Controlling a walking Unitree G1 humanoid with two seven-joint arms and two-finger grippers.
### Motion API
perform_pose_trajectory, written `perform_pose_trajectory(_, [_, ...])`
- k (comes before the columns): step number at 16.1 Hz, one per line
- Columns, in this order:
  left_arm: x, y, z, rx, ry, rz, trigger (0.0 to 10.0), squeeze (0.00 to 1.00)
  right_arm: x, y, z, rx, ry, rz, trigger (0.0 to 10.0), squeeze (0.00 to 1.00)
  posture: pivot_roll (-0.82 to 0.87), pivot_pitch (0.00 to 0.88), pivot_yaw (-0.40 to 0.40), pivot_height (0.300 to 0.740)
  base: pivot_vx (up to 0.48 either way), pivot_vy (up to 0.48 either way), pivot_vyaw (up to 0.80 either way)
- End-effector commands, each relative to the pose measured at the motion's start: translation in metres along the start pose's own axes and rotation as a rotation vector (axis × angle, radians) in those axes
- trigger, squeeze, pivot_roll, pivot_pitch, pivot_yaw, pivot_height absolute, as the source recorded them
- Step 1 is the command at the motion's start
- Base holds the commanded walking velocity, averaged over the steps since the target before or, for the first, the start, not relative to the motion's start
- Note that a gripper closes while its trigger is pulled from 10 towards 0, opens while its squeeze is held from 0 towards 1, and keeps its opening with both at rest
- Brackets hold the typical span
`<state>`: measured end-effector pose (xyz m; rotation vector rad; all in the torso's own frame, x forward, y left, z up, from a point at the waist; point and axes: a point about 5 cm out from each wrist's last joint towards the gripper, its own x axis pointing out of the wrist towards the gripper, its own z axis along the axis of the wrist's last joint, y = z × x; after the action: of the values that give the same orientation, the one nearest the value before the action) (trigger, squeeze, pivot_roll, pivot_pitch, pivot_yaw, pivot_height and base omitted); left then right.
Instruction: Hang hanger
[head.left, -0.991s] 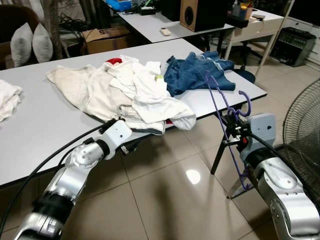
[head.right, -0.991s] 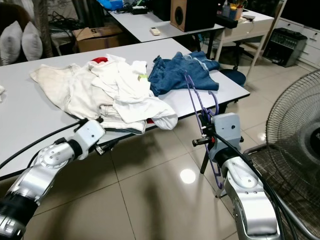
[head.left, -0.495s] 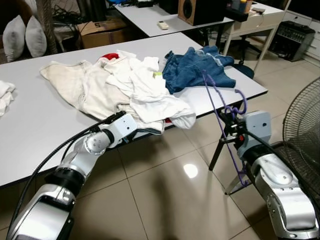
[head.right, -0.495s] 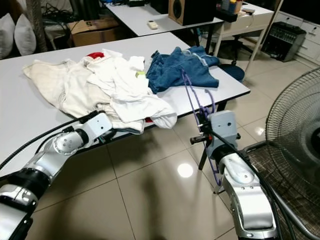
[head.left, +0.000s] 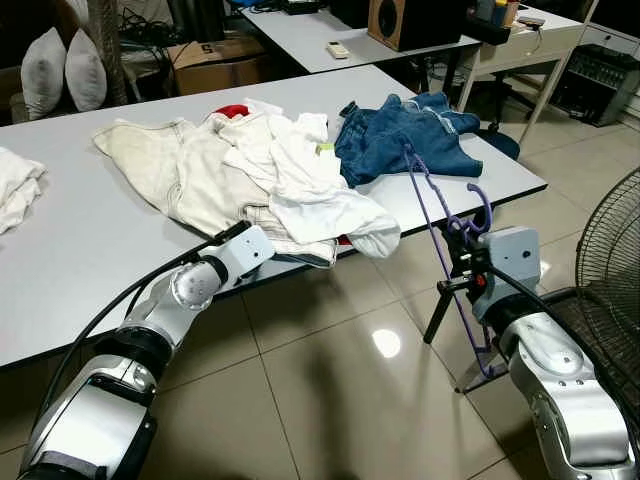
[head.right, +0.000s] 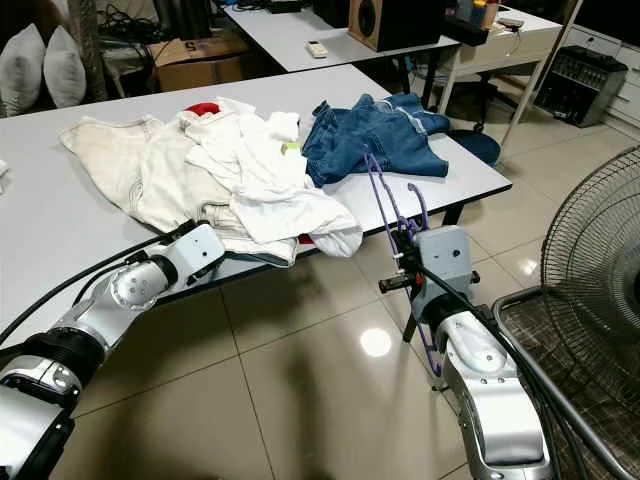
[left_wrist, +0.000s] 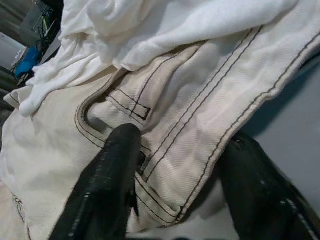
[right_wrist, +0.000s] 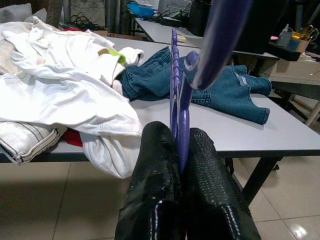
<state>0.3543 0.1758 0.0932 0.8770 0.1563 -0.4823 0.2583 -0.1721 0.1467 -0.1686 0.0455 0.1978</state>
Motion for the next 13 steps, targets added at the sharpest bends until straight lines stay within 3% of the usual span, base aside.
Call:
perform_pose_trajectory(1, [0.002,0.005,0.004,0.011,-0.012,0.019,0.0,0.0,0.001,0.001,0.007,-0.007,-0.035,0.001,10.0,0.0,-0.24,0.0,0.021,0.74,0.0,0.0,0.0])
perform_pose_trajectory(6, [0.002,0.005,0.002,-0.045,-0.022,0.019,0.0,0.0,0.003,0.0,0.008,-0.013,-0.04,0.005,10.0,0.0,-0.24,0.0,0.019,0.74,0.0,0.0,0.0])
perform_pose_trajectory(13, [0.0,0.017,0.0,-0.075,-0.018,0.067,0.0,0.0,0.004,-0.002,0.007,-0.016,-0.047,0.002,10.0,0.0,-0.24,0.0,0.026,0.74,0.0,0.0,0.0])
